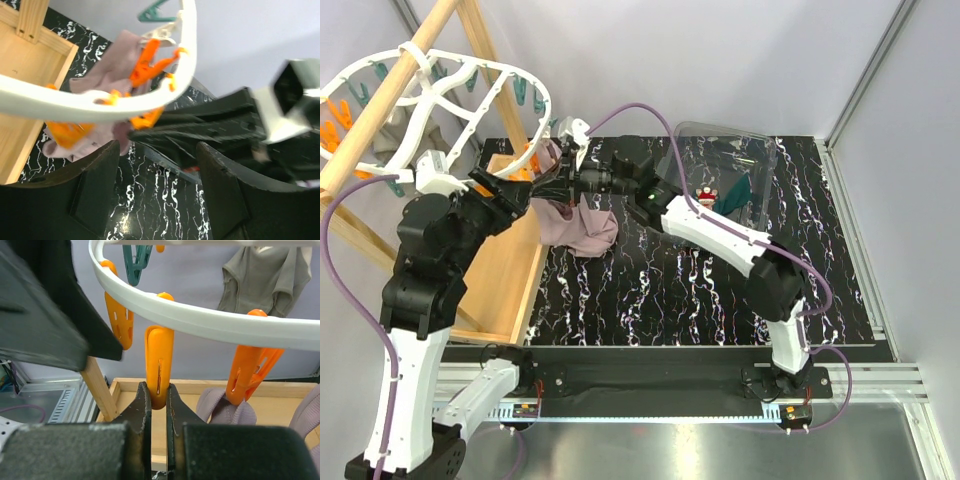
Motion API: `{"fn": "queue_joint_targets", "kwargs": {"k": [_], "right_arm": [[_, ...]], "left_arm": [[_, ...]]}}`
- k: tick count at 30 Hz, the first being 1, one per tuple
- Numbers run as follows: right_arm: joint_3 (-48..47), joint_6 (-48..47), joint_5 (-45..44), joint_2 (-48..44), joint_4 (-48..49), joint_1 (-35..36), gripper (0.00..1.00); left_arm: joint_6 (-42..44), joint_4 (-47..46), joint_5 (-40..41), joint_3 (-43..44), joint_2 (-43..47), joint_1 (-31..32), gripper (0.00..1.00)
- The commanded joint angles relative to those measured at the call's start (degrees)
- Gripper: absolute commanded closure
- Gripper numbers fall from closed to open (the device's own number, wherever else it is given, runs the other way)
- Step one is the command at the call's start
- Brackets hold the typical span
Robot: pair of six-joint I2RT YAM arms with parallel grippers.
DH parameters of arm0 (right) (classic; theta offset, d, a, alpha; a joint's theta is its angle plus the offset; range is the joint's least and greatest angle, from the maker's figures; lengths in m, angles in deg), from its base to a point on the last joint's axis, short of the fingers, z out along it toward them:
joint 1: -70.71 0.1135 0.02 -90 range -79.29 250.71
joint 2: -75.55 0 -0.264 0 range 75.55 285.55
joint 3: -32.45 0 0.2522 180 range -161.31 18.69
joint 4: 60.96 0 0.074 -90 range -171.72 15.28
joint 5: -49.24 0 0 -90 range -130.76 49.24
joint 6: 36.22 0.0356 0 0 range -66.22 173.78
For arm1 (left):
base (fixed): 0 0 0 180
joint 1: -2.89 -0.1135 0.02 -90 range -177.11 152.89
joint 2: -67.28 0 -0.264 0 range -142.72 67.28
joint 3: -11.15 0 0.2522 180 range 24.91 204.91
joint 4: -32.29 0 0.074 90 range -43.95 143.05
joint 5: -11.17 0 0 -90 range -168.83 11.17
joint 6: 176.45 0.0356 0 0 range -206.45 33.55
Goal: Clip the socks to the hanger
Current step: Open the clamp at the hanger.
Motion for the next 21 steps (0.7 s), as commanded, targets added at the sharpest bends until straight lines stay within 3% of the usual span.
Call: {"fn": "queue_joint_targets", "kwargs": {"k": [1, 13, 21], "right_arm": [[-3.54, 0.6, -0.34, -5.63, -6.5, -0.03, 1.0], [-5.65, -0.54, 1.25, -4.76, -10.47, 0.94, 1.0], [-5.48, -2.56, -0.59, -5.28, -11.61, 1.99, 1.0]], "left_arm": [[-0.84, -3.24, 3.21, 1.61, -0.45, 0.05, 0.34], [-4.01, -10.96, 3.83, -1.29, -0.01, 0.05, 0.35], [-5.41, -10.09, 5.32, -1.82, -2.12, -0.04, 0.35]]}}
